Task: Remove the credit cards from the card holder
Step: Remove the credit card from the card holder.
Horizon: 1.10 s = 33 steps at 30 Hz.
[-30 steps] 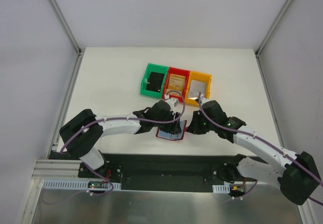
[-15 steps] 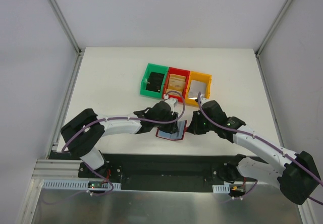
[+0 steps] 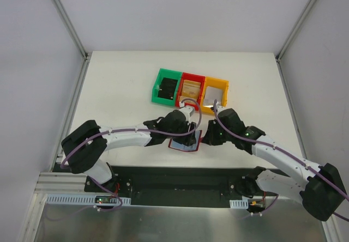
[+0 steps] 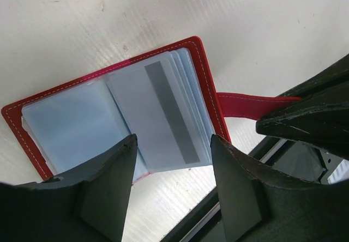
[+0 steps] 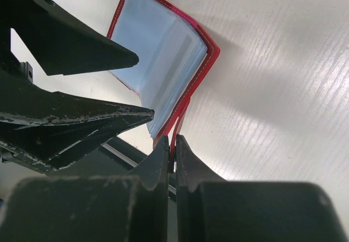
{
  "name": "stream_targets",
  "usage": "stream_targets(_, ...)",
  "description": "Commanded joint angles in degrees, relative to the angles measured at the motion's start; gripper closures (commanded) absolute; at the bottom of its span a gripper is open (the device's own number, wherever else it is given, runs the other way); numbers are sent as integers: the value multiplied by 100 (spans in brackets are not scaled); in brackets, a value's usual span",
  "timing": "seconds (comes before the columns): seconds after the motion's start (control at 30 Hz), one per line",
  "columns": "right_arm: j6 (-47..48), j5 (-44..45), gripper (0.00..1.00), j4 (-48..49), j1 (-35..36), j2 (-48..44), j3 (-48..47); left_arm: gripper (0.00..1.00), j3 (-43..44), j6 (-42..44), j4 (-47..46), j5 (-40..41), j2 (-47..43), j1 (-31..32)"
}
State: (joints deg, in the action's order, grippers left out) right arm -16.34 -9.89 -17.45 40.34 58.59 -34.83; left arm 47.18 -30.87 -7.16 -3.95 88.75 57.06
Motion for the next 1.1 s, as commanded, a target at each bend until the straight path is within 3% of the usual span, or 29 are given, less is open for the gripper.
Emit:
stream_targets(0.0,52,-48,100,-83,53,-40,-173,45,195,99,66,113,46,86)
stream_targets(0.37,34,-66,100,-65,80,-14,-208,47,459,196,276,324,371,236)
stream_targets(0.73,43,-31,100,-100,88,-84,-191,64,406,134,373,632,398,244)
stream_targets(0.9,52,-22,100,-127,97,-84,-156,64,301,117,390,825,187,244)
stream_targets(1.07,52,-31,100,-127,88,-111,-138,55,248,161,505,1088,-15,244)
